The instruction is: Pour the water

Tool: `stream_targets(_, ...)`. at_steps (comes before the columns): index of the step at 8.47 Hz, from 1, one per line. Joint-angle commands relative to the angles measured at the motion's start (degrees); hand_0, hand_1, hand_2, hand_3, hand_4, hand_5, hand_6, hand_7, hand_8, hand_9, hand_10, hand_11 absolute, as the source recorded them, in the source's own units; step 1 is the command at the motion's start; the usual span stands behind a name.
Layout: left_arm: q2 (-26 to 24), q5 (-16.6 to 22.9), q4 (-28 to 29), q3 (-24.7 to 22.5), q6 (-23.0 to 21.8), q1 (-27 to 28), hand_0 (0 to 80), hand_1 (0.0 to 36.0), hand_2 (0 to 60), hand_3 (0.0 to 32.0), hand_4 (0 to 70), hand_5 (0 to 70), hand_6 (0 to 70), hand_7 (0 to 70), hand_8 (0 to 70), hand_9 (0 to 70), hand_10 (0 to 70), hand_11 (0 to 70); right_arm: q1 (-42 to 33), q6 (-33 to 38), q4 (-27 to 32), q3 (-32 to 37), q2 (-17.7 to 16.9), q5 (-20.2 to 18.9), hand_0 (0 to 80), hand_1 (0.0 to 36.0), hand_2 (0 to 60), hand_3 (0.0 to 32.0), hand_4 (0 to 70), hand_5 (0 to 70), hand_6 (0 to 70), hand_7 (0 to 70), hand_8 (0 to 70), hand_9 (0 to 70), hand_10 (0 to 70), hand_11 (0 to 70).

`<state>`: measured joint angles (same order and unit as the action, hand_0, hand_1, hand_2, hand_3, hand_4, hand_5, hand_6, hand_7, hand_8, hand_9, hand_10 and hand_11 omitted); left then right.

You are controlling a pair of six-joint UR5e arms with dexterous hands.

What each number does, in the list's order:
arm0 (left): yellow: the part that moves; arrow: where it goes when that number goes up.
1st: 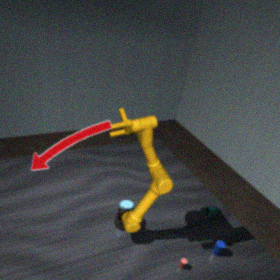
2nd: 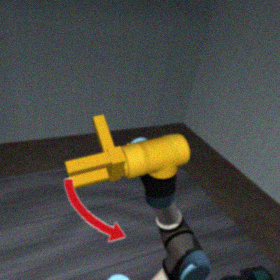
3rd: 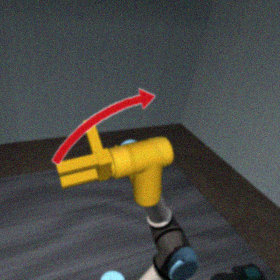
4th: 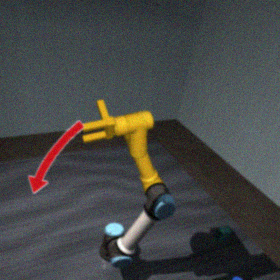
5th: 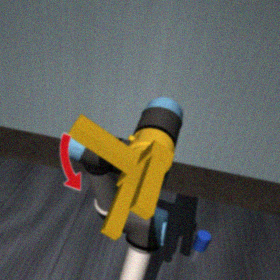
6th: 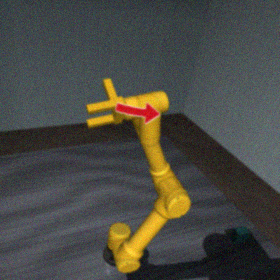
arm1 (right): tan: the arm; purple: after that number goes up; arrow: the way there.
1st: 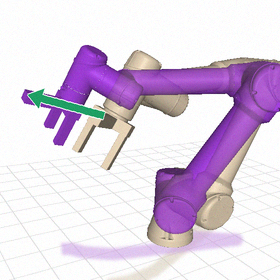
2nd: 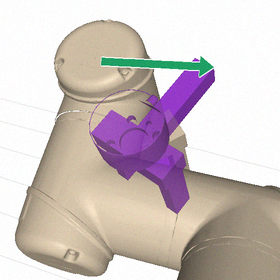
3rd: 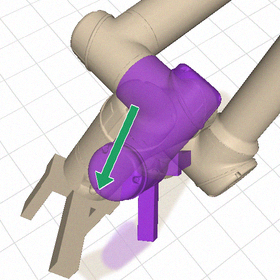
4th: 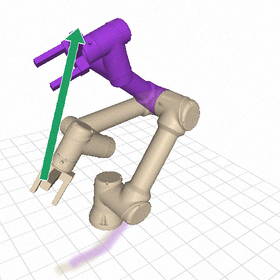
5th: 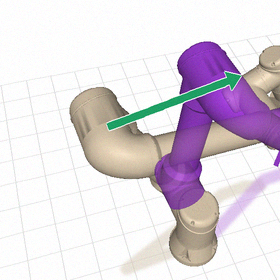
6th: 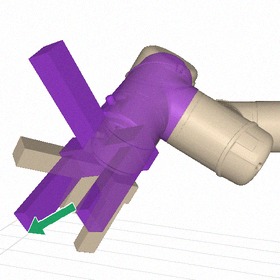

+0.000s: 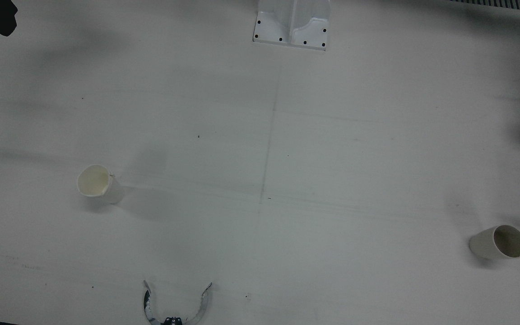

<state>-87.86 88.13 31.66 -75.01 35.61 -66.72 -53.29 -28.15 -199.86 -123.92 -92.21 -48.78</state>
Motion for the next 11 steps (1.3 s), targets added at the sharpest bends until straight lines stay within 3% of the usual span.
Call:
stream_targets(1, -2.8, -1.6, 0.2, 2.1, 1.8, 4.0, 46.0, 11.5, 0.6, 6.6, 0.0, 5.6, 0.0, 4.3, 0.0, 0.0, 0.1, 1.6, 0.4, -0.1, 0.0, 0.2, -0.2, 0.0, 44.7, 11.9, 5.5, 4.8, 0.0, 7.9, 0.0, 0.0, 0.0, 0.0, 0.0, 0.0)
stream_targets(3, -5.7, -3.3, 0.7, 6.0, 1.8, 7.2, 45.9, 11.5, 1.4, 6.2, 0.0, 5.8, 0.0, 4.7, 0.0, 0.0, 0.1, 1.6, 0.3, -0.1, 0.0, 0.1, -0.3, 0.0, 44.6, 11.8, 5.6, 4.4, 0.0, 8.0, 0.0, 0.0, 0.0, 0.0, 0.0, 0.0)
stream_targets(4, -5.7, -4.8, 0.7, 6.1, 1.8, 8.2, 46.0, 11.4, 0.8, 6.4, 0.0, 5.5, 0.0, 4.3, 0.0, 0.0, 0.1, 1.6, 0.2, 0.0, 0.0, 0.1, -0.5, 0.0, 44.5, 11.7, 5.3, 4.6, 0.0, 7.8, 0.0, 0.0, 0.0, 0.0, 0.0, 0.0)
stream_targets(8, -5.9, -5.0, 0.2, 6.8, 1.8, 10.0, 45.8, 11.2, 0.8, 6.0, 0.0, 5.7, 0.0, 4.1, 0.0, 0.0, 0.2, 1.6, 0.9, -0.5, -0.1, 0.2, -0.1, 0.0, 44.7, 11.8, 5.8, 3.2, 0.0, 8.2, 0.0, 0.0, 0.0, 0.0, 0.0, 0.0)
stream_targets(11, -7.7, -4.9, -0.8, 7.1, 2.3, 10.1, 45.9, 11.3, 1.4, 5.6, 0.0, 6.6, 0.1, 4.7, 0.0, 0.0, 0.3, 1.6, 0.8, -0.5, -0.1, 0.1, -0.1, 0.0, 44.7, 11.8, 5.6, 4.0, 0.0, 8.0, 0.0, 0.0, 0.0, 0.0, 0.0, 0.0)
